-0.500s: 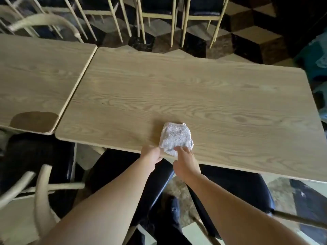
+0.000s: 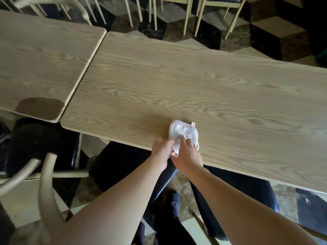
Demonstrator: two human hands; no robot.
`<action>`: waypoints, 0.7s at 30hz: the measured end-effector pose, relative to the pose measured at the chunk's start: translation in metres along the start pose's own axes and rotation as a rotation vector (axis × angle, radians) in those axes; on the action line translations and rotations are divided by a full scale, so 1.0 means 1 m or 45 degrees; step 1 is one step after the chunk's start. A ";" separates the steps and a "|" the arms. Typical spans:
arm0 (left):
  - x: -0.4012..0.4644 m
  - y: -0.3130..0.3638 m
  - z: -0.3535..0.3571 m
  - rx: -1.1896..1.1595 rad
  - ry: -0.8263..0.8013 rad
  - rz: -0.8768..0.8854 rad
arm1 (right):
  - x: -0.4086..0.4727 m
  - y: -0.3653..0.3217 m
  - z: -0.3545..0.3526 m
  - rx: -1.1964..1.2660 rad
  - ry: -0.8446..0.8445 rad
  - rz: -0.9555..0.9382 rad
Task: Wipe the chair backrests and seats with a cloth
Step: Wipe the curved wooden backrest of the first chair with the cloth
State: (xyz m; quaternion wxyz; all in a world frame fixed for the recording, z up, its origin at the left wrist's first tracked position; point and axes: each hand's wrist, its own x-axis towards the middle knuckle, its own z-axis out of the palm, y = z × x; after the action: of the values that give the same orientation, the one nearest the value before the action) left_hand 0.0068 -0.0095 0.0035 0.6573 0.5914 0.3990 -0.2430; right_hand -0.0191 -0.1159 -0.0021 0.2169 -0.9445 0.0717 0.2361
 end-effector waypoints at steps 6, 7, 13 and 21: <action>-0.036 0.007 -0.074 -0.087 0.083 0.195 | -0.006 -0.060 0.011 -0.161 -0.037 -0.145; -0.041 0.008 -0.093 -0.116 0.109 0.208 | -0.010 -0.075 0.020 -0.178 -0.052 -0.213; -0.072 0.003 -0.207 -0.100 0.197 0.261 | -0.045 -0.168 0.076 0.320 -0.371 -0.325; -0.085 -0.067 -0.375 0.562 0.961 0.245 | -0.098 -0.265 0.171 0.687 -0.854 -0.113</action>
State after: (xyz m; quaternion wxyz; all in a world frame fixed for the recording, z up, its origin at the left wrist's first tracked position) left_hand -0.1833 0.3300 0.0398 0.3432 0.7992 0.4927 -0.0272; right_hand -0.1136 0.2004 0.0084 0.4773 -0.7270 0.0158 0.4934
